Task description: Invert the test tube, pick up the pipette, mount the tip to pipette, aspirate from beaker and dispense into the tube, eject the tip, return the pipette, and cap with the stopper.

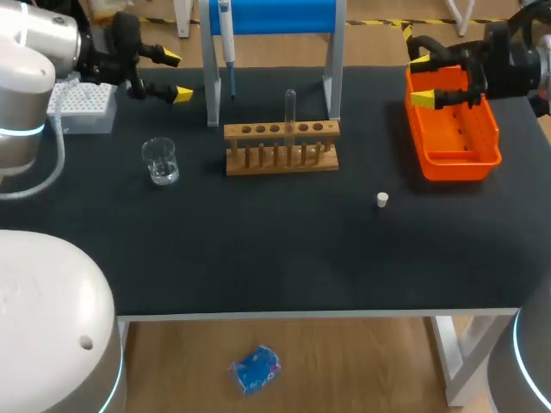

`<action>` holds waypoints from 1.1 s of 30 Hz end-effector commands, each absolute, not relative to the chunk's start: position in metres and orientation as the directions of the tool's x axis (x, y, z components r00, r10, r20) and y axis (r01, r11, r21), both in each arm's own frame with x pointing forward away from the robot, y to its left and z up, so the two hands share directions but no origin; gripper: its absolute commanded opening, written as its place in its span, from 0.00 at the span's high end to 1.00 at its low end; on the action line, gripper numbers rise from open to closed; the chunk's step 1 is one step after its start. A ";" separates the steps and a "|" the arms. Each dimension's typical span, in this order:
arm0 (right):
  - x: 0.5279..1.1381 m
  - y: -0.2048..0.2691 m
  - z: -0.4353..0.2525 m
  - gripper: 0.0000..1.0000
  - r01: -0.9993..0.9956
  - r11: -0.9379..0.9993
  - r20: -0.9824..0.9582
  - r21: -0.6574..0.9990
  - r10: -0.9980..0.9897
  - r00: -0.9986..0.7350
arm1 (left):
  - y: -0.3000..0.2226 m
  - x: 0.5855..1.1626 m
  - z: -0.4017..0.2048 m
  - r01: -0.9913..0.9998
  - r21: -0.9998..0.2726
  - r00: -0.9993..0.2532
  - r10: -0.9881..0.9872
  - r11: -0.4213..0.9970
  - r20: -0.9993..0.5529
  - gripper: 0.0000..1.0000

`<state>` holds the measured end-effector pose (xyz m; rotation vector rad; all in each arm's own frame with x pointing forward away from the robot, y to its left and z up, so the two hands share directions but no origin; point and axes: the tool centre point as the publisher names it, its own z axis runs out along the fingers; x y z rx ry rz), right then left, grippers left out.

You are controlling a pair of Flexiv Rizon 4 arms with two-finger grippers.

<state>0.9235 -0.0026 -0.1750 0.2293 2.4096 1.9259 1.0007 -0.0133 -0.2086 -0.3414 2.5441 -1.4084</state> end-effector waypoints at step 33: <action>0.933 0.072 -0.235 0.00 -0.077 0.115 -0.073 0.990 -0.042 -0.996 | -0.049 0.993 -0.219 -0.104 -0.853 -0.962 -0.270 0.512 -0.045 0.00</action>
